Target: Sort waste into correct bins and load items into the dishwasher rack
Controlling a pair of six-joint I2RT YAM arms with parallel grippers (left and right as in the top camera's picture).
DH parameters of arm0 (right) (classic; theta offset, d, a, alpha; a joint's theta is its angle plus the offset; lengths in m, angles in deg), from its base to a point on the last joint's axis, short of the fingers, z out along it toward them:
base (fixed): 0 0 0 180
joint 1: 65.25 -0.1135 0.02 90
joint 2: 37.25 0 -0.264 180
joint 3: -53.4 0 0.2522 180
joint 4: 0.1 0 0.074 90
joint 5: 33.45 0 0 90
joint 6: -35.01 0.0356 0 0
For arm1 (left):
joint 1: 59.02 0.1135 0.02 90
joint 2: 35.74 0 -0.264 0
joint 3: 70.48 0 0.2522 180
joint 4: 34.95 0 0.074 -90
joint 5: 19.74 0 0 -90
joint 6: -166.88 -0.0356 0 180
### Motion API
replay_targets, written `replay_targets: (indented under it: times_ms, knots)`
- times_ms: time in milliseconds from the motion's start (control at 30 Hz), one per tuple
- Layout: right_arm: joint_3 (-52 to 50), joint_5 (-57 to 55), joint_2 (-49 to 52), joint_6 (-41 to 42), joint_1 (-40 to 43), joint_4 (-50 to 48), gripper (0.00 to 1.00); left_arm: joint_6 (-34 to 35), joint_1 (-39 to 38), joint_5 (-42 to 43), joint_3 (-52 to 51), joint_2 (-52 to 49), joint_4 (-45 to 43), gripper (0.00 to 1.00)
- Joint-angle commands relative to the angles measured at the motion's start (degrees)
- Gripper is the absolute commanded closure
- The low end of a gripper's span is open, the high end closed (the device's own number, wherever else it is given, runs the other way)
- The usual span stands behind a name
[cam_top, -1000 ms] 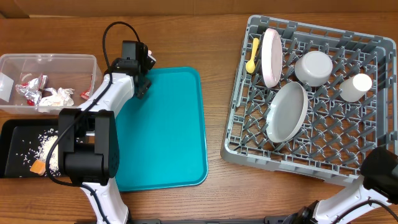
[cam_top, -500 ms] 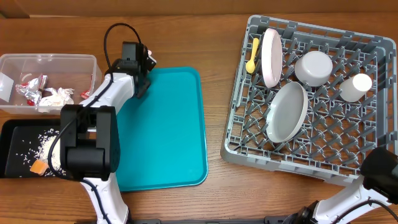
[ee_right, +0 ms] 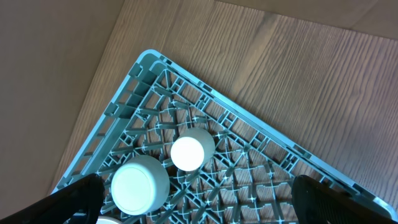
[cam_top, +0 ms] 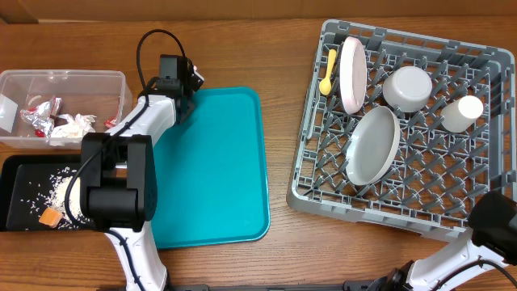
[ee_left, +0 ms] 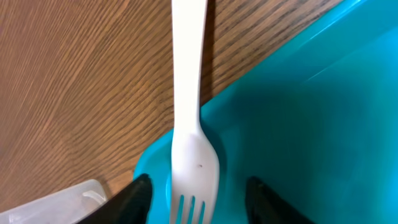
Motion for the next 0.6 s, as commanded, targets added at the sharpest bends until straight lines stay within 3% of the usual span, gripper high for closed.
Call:
replay_targets:
  times_ms: [0, 467, 567]
  knots:
    - [0.09, -0.44, -0.42, 0.28, 0.07, -0.15, 0.00, -0.50, 0.44, -0.46, -0.33, -2.40, 0.35, 0.52]
    - [0.09, -0.44, -0.42, 0.26, 0.07, -0.15, 0.00, -0.50, 0.44, -0.39, -0.33, -2.43, 0.35, 0.64]
    - [0.09, -0.44, -0.42, 0.28, 0.07, -0.15, 0.00, -0.50, 0.44, -0.42, -0.33, -2.43, 0.37, 0.71]
